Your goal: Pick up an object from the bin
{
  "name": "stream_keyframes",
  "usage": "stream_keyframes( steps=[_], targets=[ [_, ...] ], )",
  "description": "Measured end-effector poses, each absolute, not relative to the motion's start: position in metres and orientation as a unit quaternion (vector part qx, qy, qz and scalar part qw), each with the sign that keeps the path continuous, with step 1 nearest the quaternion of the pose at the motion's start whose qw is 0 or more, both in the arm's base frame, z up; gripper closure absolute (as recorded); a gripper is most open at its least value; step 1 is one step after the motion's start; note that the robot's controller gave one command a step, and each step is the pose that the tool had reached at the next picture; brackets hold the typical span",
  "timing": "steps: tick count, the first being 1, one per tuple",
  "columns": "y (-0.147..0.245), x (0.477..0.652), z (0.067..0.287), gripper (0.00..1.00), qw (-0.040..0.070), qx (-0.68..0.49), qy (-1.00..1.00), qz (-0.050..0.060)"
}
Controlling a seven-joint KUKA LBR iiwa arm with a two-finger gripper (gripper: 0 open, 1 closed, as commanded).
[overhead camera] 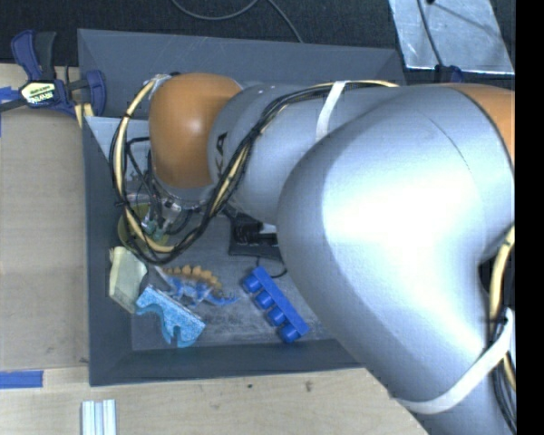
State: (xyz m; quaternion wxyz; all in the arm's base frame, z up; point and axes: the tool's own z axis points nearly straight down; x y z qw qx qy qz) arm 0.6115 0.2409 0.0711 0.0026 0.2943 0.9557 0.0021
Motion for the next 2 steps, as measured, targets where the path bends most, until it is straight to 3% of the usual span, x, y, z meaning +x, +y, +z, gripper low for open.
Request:
stream_keyframes(
  steps=[2],
  targets=[
    [0.2403,0.6105,0.0743,1.00,0.002,0.295,0.956,0.002]
  ],
)
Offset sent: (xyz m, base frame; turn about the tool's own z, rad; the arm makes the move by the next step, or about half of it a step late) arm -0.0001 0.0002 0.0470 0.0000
